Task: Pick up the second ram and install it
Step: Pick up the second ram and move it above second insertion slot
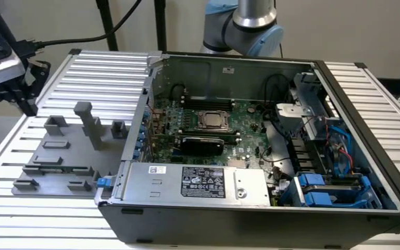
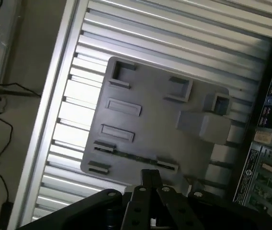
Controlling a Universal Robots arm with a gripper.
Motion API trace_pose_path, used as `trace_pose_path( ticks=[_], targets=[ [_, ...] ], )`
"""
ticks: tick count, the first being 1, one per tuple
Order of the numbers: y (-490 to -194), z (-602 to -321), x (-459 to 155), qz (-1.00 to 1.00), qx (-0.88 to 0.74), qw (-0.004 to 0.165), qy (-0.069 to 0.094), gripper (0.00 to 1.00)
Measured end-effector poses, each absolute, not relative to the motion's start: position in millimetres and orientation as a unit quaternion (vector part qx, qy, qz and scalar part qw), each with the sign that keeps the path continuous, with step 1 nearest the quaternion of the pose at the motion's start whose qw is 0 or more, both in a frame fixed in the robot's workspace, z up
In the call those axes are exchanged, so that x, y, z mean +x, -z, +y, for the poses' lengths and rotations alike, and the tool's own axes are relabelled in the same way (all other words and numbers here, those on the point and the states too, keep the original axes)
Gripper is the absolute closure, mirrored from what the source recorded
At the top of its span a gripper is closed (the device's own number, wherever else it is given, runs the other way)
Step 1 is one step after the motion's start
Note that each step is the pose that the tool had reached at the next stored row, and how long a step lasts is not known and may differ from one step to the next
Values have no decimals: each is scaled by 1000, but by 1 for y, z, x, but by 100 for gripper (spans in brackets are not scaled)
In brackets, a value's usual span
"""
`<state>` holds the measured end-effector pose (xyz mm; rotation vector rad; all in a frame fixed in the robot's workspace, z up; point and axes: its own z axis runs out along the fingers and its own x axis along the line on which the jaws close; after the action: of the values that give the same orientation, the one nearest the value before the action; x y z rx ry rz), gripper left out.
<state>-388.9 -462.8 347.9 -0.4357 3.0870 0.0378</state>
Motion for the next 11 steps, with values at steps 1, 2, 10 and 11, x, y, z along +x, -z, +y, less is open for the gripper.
trace_pose_path(
  ticks=[1, 2, 10, 11],
  targets=[
    [-348, -463, -389, 989, -149, 12, -12, 100],
    [-347, -463, -389, 987, -158, 12, -11, 100],
    [-344, -463, -389, 973, -229, 10, -9, 100],
    [-344, -463, -389, 971, -238, 10, -9, 100]
  ],
)
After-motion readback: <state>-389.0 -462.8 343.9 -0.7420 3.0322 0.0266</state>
